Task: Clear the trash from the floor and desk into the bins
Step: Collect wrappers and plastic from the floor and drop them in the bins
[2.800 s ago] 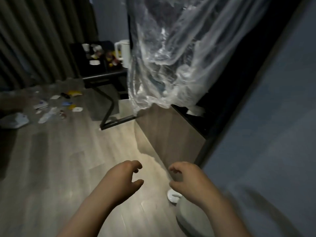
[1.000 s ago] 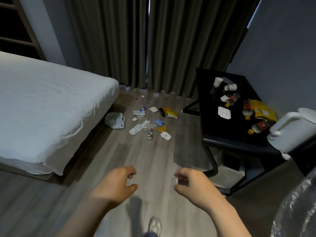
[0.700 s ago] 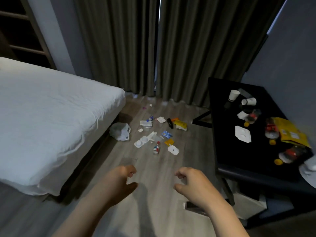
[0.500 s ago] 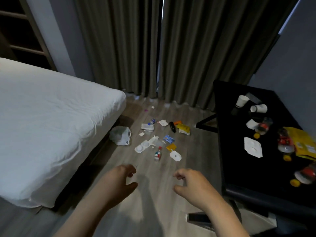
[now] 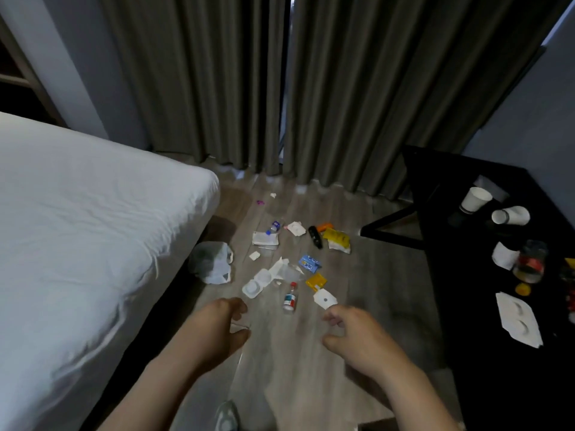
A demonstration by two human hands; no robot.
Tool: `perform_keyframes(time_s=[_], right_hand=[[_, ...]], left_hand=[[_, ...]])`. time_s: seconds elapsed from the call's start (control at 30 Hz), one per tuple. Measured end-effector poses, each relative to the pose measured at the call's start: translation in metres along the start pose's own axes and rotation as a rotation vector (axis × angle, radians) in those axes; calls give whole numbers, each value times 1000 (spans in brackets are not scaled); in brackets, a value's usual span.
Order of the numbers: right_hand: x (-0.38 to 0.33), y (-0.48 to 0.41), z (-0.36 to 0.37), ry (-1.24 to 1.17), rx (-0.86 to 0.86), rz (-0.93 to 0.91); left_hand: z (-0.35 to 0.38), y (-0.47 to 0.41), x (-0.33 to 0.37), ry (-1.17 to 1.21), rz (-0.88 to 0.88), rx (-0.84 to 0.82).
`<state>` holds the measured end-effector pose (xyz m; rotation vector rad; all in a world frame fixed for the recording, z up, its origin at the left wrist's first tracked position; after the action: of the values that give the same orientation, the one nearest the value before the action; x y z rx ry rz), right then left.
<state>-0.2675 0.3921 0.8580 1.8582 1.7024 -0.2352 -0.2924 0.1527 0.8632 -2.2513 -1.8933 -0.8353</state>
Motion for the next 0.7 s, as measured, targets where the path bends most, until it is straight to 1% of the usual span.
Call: perform_keyframes(time_s=[0.2, 0.33, 0.5, 0.7], right_hand=[[-31, -78, -1, -47, 18, 89], [-35, -119, -5, -63, 3, 127], [-24, -183, -17, -40, 6, 166], [2, -276, -36, -92, 22, 194]], left_hand=[[-39, -96, -32, -43, 33, -53], [-49, -147, -42, 0, 17, -100], [-52, -216, -45, -35, 40, -139], [-59, -311, -34, -39, 26, -146]])
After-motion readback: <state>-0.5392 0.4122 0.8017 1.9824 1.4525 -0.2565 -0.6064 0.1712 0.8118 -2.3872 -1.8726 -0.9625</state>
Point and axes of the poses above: each hand's wrist, its own y-axis away from the middle knuckle, its own z-axis out of the palm, x = y × z, the point moved 3 cm from there along -y, towards the middle knuckle, and after that the axes turned 3 degrees about x, right-handed, at the moved point
